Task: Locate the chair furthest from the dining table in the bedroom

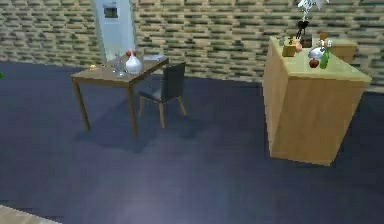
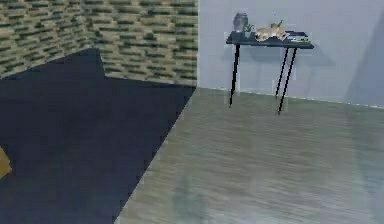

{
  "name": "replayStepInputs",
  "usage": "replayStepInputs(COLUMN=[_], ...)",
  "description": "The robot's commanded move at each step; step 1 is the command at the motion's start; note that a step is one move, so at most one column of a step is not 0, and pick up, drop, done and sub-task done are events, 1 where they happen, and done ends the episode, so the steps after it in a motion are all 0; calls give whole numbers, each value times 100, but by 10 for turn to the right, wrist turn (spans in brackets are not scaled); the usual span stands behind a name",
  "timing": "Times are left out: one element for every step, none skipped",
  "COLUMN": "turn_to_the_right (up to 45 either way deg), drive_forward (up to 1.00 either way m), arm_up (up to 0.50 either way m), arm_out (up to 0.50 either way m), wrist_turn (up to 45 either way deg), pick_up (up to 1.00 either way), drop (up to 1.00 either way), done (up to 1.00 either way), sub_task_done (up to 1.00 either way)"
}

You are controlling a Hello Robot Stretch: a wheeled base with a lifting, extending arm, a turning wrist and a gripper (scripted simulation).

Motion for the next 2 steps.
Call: replayStepInputs(turn_to_the_right=[-450, 0], drive_forward=[0, 100], arm_up=[0, 0], arm_out=[0, 0], wrist_turn=[0, 0], pick_up=[0, 0], drop=[0, 0], done=[0, 0], sub_task_done=[0, 0])
